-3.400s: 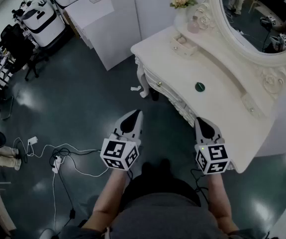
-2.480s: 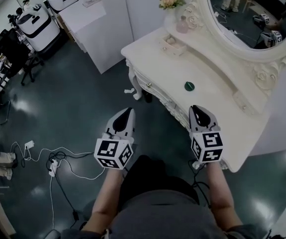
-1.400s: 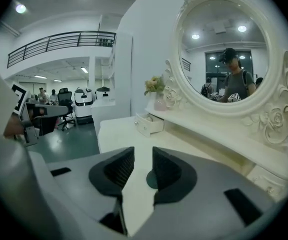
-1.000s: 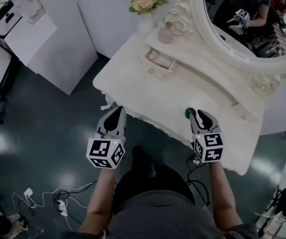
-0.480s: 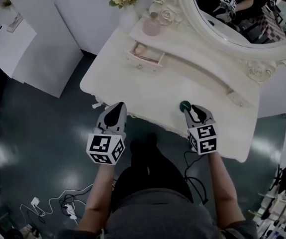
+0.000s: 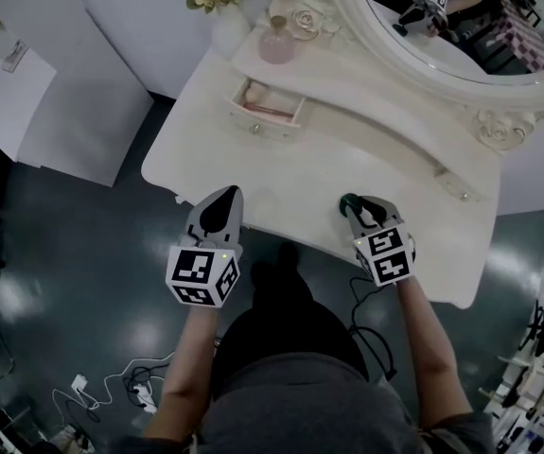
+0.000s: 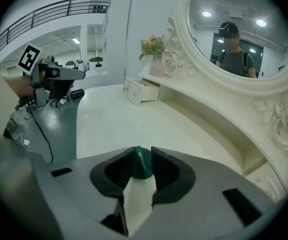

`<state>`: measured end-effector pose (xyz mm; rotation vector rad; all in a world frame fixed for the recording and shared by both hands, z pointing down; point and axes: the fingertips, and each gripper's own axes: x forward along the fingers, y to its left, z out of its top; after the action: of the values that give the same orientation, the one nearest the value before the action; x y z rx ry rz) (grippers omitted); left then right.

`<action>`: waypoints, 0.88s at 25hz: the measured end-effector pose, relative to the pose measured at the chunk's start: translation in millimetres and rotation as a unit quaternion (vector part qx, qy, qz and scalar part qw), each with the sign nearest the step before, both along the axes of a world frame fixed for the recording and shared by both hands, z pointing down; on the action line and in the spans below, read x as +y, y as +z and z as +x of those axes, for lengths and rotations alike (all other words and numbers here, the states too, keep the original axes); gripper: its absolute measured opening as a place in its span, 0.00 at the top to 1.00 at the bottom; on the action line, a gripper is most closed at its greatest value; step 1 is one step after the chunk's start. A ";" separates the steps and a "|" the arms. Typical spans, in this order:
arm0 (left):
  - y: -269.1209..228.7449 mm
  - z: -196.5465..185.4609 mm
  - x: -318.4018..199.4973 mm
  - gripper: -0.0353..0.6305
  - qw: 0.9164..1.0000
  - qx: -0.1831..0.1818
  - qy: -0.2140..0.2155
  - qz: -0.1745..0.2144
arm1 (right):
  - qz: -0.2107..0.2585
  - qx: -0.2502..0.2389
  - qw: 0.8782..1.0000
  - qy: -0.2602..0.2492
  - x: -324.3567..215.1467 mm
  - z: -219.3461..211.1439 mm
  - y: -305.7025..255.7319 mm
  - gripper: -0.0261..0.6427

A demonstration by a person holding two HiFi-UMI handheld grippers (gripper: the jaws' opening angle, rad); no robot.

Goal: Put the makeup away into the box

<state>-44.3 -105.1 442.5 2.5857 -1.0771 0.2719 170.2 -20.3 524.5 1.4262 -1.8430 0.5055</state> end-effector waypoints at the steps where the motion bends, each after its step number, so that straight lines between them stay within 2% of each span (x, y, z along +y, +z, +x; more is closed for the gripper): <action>1: 2.0 3.1 -1.9 0.94 1.000 -0.002 0.002 -0.002 | -0.006 0.001 1.000 -0.006 -0.7 0.2 2.6 0.81; 10: 14.7 20.1 -15.4 0.94 1.000 -0.009 0.005 -0.017 | -0.062 -0.001 0.997 -0.044 -1.4 -2.8 22.4 0.86; 22: 12.9 22.2 -27.6 0.94 1.000 -0.017 -0.006 -0.014 | -0.080 0.007 0.994 -0.075 -0.7 -5.9 25.7 0.94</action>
<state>-22.1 -132.7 455.4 2.5578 -1.0918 0.3265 164.3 -21.0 550.2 1.1724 -1.8391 0.5528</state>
